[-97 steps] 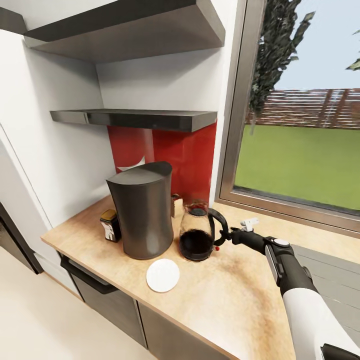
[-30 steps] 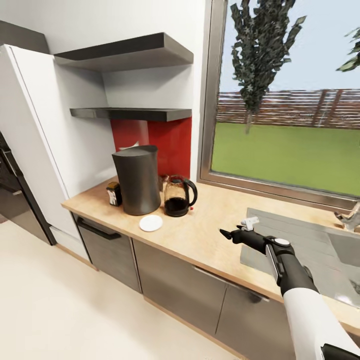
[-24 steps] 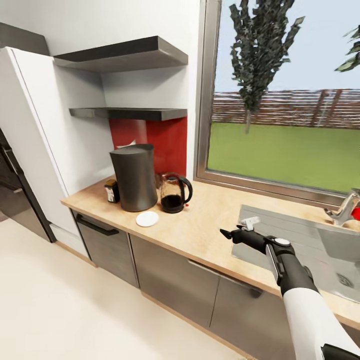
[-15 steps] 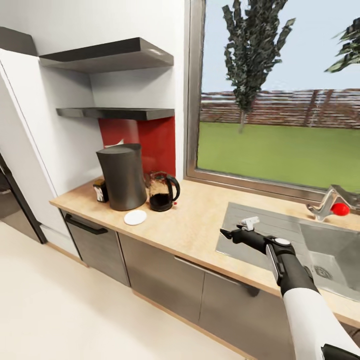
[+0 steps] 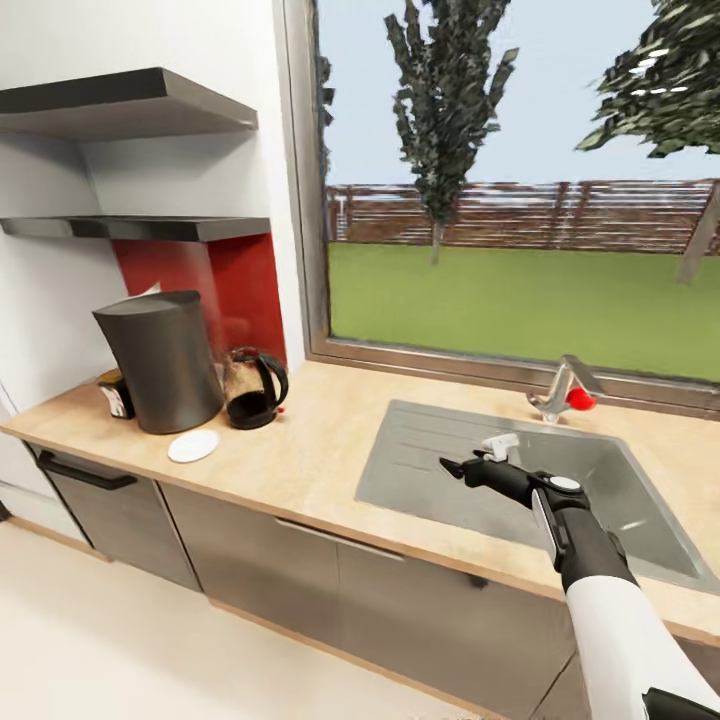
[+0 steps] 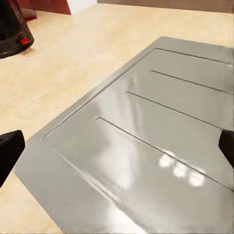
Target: Set up a coffee station on the kitchen countertop: keep the coffee maker on the countertop, move the bottle of coffee from the kitchen shelf to the counter next to the coffee maker, place a paper coffee filter on top of the coffee maker, put the saucer next to the coffee maker with the coffee cup on the saucer, and place the electric kettle next to the coffee maker.
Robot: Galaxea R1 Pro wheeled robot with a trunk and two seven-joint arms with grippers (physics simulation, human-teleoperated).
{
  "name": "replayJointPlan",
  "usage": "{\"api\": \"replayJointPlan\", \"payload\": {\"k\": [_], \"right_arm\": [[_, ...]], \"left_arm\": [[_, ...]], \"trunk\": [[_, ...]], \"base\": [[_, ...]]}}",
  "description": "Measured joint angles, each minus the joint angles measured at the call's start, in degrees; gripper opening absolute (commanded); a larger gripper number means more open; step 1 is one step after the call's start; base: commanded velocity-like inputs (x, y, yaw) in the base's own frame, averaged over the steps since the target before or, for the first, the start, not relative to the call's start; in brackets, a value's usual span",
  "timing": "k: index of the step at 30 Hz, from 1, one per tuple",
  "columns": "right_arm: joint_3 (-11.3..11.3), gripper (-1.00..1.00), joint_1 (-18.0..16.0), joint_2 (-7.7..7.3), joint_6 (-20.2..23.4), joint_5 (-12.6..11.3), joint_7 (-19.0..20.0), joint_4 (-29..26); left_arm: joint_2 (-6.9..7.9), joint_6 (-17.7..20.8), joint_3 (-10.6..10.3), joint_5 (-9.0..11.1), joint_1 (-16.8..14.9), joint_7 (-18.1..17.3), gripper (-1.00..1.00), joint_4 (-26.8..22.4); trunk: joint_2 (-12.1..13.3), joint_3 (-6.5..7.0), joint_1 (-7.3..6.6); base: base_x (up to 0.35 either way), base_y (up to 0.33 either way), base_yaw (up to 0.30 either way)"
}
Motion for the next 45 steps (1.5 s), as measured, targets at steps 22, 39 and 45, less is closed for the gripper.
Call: {"api": "replayJointPlan", "payload": {"k": [22,39,45], "right_arm": [[0.0,1.0,0.0,0.01,0.0,0.0,0.0,-0.1],[0.0,1.0,0.0,0.01,0.0,0.0,0.0,-0.1],[0.0,1.0,0.0,0.01,-0.1,0.0,0.1,-0.1]], "left_arm": [[0.1,0.1,0.1,0.1,0.0,0.0,1.0,0.2],[0.1,0.0,0.1,0.0,0.0,0.0,1.0,0.2],[0.11,0.0,0.1,0.0,0.0,0.0,1.0,0.2]], "trunk": [[0.0,-0.01,0.0],[0.0,-0.01,0.0],[0.0,-0.01,-0.01]], "base": [[0.039,-0.274,-0.14],[0.091,-0.274,-0.261],[0.191,-0.229,-0.265]]}}
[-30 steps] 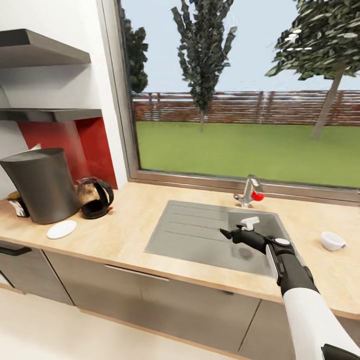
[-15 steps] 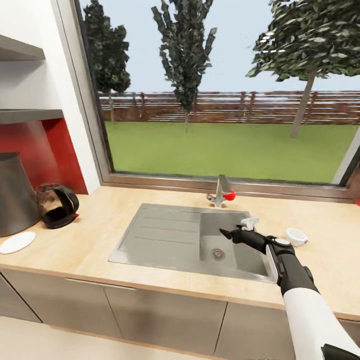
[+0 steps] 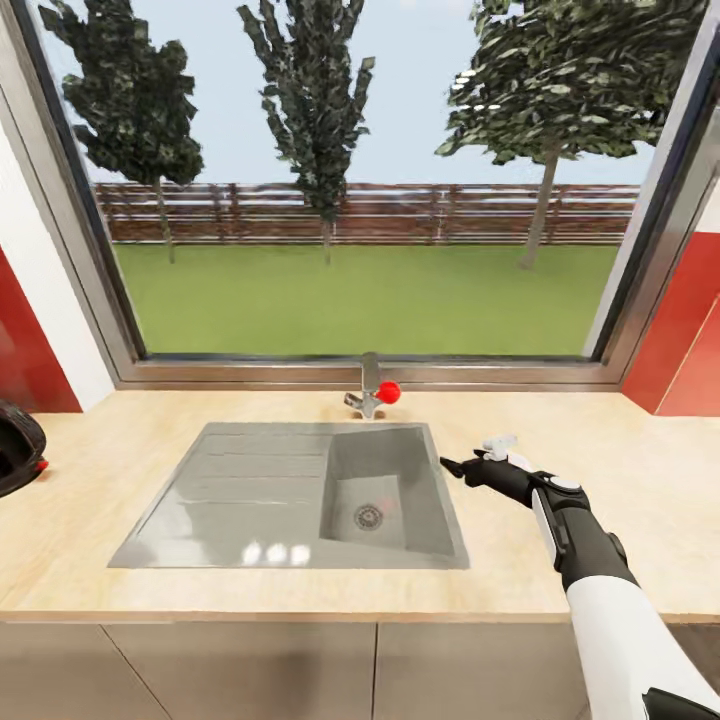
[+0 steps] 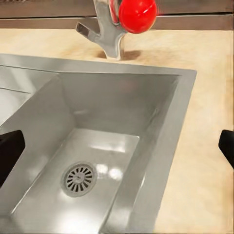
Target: Set up a coffee station on the kitchen countertop: keep the coffee maker on the countertop, move the bottle of coffee from the kitchen shelf to the counter next to the coffee maker, place a paper coffee filter on top of the coffee maker, put the saucer next to the coffee maker with the coffee cup on the saucer, and place the electric kettle next to the coffee maker.
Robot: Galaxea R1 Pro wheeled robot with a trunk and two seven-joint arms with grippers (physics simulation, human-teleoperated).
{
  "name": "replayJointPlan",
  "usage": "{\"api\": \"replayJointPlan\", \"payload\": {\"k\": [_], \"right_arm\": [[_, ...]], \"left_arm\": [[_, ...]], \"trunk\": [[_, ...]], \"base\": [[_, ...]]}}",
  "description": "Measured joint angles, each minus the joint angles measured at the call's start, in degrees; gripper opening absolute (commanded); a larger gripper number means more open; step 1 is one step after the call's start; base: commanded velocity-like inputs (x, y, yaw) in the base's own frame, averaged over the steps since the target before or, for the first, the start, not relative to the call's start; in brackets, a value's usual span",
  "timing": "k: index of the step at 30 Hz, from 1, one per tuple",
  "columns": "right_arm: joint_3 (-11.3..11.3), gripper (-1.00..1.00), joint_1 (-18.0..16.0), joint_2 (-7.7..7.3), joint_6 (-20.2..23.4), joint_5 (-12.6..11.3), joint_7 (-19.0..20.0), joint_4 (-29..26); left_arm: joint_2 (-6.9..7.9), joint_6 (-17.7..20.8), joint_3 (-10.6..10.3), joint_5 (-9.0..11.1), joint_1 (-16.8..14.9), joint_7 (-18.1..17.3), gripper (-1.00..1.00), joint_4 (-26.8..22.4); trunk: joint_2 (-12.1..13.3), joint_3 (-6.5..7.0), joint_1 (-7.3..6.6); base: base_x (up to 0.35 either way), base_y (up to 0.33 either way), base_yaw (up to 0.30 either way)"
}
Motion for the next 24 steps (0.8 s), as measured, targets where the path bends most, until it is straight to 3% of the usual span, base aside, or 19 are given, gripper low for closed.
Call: {"api": "replayJointPlan", "payload": {"k": [6,19,24], "right_arm": [[0.0,1.0,0.0,-0.01,0.0,-0.1,0.0,0.0],[-0.1,1.0,0.0,-0.26,0.0,-0.1,-0.1,-0.1],[-0.1,1.0,0.0,-0.16,0.1,0.0,-0.3,-0.7]], "left_arm": [[0.05,0.0,0.0,0.0,0.0,0.0,1.0,0.0],[0.24,0.5,-0.2,-0.1,0.4,0.1,1.0,0.2],[0.46,1.0,-0.3,-0.1,0.6,-0.1,1.0,0.4]], "trunk": [[0.0,0.0,0.01],[0.0,0.0,0.02],[0.0,0.0,0.02]], "base": [[0.217,-0.107,-0.265],[0.006,-0.002,-0.265],[0.0,0.0,-0.123]]}}
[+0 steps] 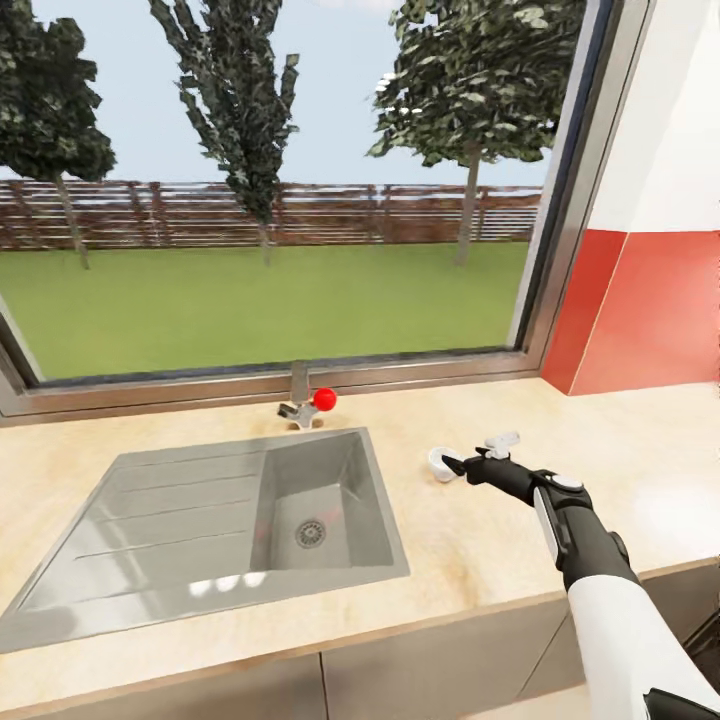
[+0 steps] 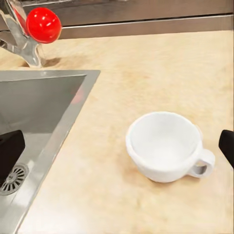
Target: Set up a coffee station on the kitchen countertop: keep the coffee maker on the countertop, move the bottle of coffee from the kitchen shelf to the counter next to the coffee maker, place a paper coffee filter on top of the coffee maker, put the saucer next to the coffee maker with the coffee cup on the saucer, and place the electric kettle next to the coffee maker.
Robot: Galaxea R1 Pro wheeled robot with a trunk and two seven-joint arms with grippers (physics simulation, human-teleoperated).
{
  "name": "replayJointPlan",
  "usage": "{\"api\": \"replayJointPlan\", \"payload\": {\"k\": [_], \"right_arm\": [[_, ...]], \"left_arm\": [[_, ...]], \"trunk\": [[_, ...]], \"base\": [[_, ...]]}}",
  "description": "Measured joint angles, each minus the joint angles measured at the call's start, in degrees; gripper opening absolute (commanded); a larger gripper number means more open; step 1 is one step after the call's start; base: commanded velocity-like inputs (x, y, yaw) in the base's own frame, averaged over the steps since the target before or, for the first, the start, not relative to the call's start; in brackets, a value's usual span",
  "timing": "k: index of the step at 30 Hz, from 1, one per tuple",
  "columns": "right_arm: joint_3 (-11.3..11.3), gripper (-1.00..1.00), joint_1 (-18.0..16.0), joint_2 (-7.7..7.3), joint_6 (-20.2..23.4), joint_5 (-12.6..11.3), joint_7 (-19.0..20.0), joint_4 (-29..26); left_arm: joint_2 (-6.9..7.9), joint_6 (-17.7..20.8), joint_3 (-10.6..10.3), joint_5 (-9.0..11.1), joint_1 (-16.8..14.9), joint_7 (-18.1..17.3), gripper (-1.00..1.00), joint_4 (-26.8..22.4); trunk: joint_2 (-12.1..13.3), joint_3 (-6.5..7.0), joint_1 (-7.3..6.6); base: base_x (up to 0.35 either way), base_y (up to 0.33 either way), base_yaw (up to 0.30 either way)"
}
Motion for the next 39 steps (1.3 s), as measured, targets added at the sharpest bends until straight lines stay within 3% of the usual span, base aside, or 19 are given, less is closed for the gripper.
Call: {"api": "replayJointPlan", "payload": {"k": [3,6,8,9,11,14,17,20,39], "right_arm": [[-0.4,1.0,0.0,-0.33,0.3,0.2,-0.9,-0.4],[-0.5,1.0,0.0,-0.46,1.7,0.1,-5.3,-1.0],[-0.3,1.0,-0.1,-0.35,5.1,0.0,-11.2,-1.3],[-0.1,1.0,-0.1,-0.01,9.2,-0.2,-17.7,-1.5],[0.6,1.0,-0.1,0.24,11.9,-0.3,-22.2,-1.4],[5.3,1.0,-1.2,1.06,16.2,-0.3,-27.8,-1.5],[8.0,1.0,-1.9,1.26,19.3,-0.3,-28.9,-3.0],[8.8,1.0,-2.0,1.31,20.8,-0.1,-29.2,-3.7],[9.1,1.0,-2.1,1.19,22.9,0.1,-29.3,-4.8]], "left_arm": [[0.3,1.5,-0.2,-0.1,0.0,-0.1,1.0,1.6],[0.44,4.1,-0.2,-0.3,0.0,0.1,1.0,2.2],[0.34,5.6,-0.2,-0.9,-0.1,0.3,1.0,2.3],[0.22,6.3,-0.2,-2.2,-0.1,0.3,1.0,2.4],[0.09,6.6,-0.2,-3.4,-0.1,0.4,1.0,2.4],[0.0,6.9,-0.1,-4.9,-0.1,0.5,1.0,2.6],[-0.05,6.9,-0.1,-5.1,-0.1,0.4,1.0,2.8],[-0.08,7.2,-0.1,-5.2,-0.1,0.4,1.0,3.6],[-0.27,9.0,0.1,-5.1,-0.1,0.6,1.0,3.9]], "trunk": [[0.0,0.0,0.0],[0.0,0.0,0.0],[0.0,0.0,0.0],[0.0,0.0,0.0],[0.0,0.0,0.0],[0.0,0.0,0.0],[0.0,0.0,0.0],[0.0,0.0,0.0],[0.0,0.0,0.0]], "base": [[0.0,0.0,-0.013],[0.0,0.0,-0.003],[0.0,0.0,-0.001],[0.0,0.0,0.0],[0.0,0.0,0.0],[0.0,0.0,0.0],[0.0,0.0,0.0],[0.035,0.0,0.0],[0.22,-0.05,0.0]]}}
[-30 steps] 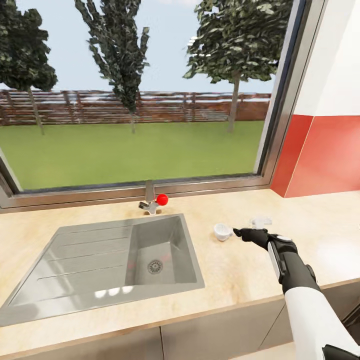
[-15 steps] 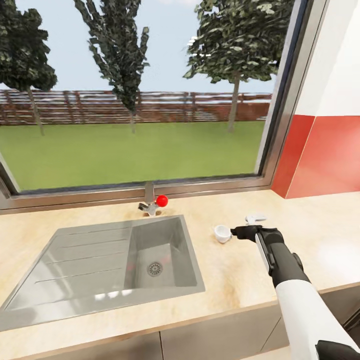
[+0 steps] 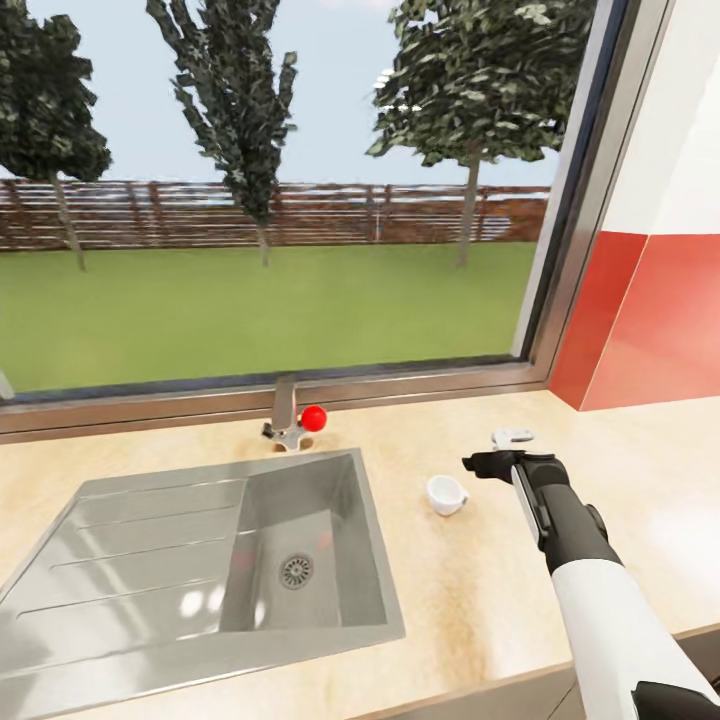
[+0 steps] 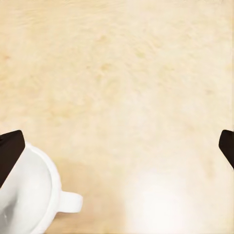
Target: Set up a coffee station on the kitchen countertop: keep the coffee maker on the countertop, move the bottle of coffee from the kitchen shelf to the counter next to the coffee maker, place a paper coffee filter on top of the coffee maker, put the saucer next to the coffee maker with the coffee cup on the saucer, and place the electric kettle next to the coffee maker.
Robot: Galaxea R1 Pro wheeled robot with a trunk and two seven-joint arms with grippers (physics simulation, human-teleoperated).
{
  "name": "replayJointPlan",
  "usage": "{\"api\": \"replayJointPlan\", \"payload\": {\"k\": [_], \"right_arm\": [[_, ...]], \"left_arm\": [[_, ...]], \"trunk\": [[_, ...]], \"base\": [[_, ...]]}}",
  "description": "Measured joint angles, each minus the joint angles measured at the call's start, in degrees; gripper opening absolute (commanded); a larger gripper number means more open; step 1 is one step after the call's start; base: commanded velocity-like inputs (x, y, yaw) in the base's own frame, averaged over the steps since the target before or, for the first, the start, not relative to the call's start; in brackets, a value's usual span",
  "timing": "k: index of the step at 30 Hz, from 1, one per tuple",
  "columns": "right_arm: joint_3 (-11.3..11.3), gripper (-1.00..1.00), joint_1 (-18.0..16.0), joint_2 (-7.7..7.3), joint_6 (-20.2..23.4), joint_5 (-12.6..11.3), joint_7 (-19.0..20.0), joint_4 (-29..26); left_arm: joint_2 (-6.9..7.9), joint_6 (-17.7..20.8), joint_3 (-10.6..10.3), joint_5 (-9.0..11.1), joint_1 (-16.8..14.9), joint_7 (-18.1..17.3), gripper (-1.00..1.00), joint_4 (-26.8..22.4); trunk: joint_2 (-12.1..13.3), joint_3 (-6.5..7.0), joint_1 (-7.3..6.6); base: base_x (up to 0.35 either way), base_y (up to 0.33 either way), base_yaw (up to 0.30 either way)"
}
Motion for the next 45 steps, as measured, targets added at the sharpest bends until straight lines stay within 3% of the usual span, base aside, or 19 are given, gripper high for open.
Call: {"api": "replayJointPlan", "payload": {"k": [18,22,45], "right_arm": [[0.0,1.0,0.1,-0.09,0.0,0.0,0.0,1.2],[0.0,1.0,0.2,-0.06,-0.2,-0.1,0.0,5.7],[0.0,1.0,0.2,-0.05,-0.2,-0.2,0.0,8.8]], "left_arm": [[-0.03,-0.1,0.1,-0.1,0.0,0.0,1.0,0.0],[-0.03,-0.1,0.1,-0.1,0.0,0.0,1.0,0.0],[0.05,-0.9,0.1,0.0,-0.1,-0.4,1.0,0.0]], "trunk": [[0.0,-0.21,0.0],[0.0,-0.21,0.01],[0.0,-0.21,0.0]], "base": [[0.001,-0.001,0.059],[0.0,0.0,0.001],[0.031,0.0,0.0]]}}
